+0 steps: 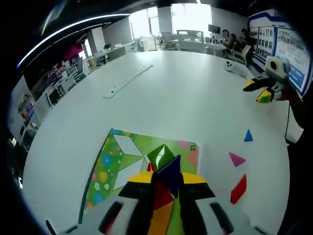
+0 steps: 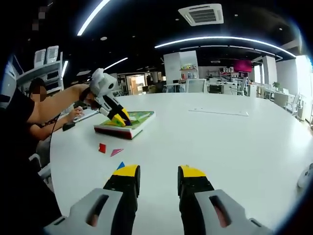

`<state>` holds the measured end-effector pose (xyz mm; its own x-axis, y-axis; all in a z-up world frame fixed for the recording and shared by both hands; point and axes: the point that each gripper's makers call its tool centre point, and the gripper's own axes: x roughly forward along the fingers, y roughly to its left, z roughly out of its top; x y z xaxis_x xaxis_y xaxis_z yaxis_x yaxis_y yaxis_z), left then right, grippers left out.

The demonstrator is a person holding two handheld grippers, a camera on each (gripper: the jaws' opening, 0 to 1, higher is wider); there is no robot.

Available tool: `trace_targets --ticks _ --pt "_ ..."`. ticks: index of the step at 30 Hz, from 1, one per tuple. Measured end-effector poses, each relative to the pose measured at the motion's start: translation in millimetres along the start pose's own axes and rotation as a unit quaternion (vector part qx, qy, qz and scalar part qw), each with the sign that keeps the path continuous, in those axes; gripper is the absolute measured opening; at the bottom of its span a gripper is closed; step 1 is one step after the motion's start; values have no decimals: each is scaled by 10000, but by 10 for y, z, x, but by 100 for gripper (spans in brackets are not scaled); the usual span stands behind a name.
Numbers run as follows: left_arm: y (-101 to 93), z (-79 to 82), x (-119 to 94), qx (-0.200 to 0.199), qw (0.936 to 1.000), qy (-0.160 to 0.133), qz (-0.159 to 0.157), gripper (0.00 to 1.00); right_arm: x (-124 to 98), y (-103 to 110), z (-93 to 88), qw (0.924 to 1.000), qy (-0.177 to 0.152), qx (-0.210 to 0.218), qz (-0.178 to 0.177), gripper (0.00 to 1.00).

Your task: Pick up the tangram pieces one by one and place each piece onto its matching region on the pattern sheet, fitting the shapes together until the outline on the sheet is completely filled by the tangram pieces

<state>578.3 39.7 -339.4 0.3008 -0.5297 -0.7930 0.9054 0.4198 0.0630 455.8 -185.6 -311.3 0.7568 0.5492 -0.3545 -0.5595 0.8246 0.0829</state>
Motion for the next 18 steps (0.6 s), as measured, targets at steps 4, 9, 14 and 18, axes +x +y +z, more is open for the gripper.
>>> trace_targets --ticks 4,9,14,18 --pt "-26 -17 -16 90 9998 -41 -145 21 8 38 46 10000 -36 -44 2 32" --pt "-38 -20 -17 228 9993 14 -280 21 18 113 22 10000 -13 -30 34 32" --pt "94 -3 -15 369 9991 96 -175 37 2 109 48 10000 -18 -59 7 32" --pt "98 -1 -1 444 9986 89 -255 37 -9 99 79 10000 -55 -66 -16 32"
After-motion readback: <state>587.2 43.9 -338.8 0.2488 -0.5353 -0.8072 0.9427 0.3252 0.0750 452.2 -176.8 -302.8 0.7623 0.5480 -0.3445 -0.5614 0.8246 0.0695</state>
